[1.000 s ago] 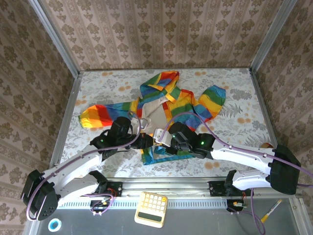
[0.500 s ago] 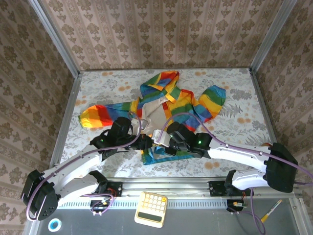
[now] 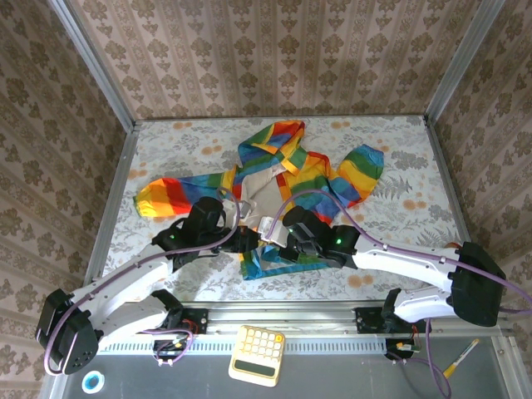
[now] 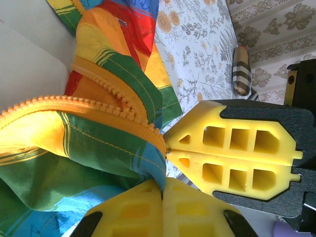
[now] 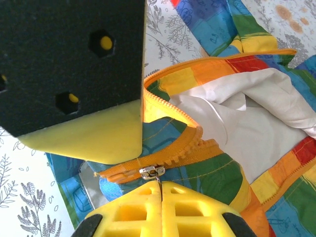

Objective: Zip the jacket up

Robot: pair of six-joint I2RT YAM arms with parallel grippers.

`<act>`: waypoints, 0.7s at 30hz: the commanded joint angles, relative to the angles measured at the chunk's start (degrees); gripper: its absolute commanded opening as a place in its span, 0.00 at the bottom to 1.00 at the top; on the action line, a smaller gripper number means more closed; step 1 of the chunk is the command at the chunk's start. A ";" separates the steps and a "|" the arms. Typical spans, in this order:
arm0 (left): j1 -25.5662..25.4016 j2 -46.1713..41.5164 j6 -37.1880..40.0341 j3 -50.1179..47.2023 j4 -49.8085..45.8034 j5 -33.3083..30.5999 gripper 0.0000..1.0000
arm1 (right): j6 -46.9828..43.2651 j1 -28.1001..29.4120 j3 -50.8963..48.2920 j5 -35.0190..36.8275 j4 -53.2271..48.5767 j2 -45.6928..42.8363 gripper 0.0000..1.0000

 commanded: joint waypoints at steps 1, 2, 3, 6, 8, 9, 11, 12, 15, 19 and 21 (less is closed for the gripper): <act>-1.06 -0.70 1.92 1.25 -6.88 2.70 0.00 | 2.33 -2.60 0.68 9.91 -1.71 -0.11 0.00; -1.10 -0.68 2.17 1.42 -7.21 2.70 0.00 | 2.43 -2.74 0.68 9.77 -1.74 -0.06 0.00; -1.18 -0.59 2.47 1.58 -7.71 2.72 0.00 | 2.44 -2.78 0.68 9.59 -1.84 -0.12 0.00; -1.26 -0.50 3.36 1.80 -8.81 2.59 0.00 | 1.65 -2.87 0.60 6.77 -2.07 -0.16 0.00; -1.23 -0.67 3.68 1.78 -8.73 2.01 0.00 | 0.89 -2.87 0.04 2.96 -1.49 -0.54 0.00; -1.21 -0.91 3.69 1.65 -8.36 1.62 0.01 | 0.68 -2.87 -0.34 0.60 -0.99 -0.85 0.00; -1.27 -1.57 3.28 1.22 -6.90 1.05 0.19 | 0.59 -2.79 -0.68 -2.61 -0.58 -1.04 0.00; -1.26 -1.99 2.95 0.81 -5.73 0.94 0.23 | 0.66 -2.70 -0.80 -3.90 -0.54 -1.17 0.00; -1.27 -3.42 1.89 -0.35 -3.35 0.32 0.34 | 0.94 -2.52 -1.07 -5.09 -0.32 -0.99 0.00; -1.63 -3.91 0.93 -1.25 -2.23 -0.57 0.42 | 0.94 -2.52 -1.07 -5.74 -0.76 -0.71 0.00; -2.60 -3.54 0.15 -1.77 -0.70 -1.11 0.44 | 1.02 -2.52 -1.07 -6.13 -0.79 -0.57 0.00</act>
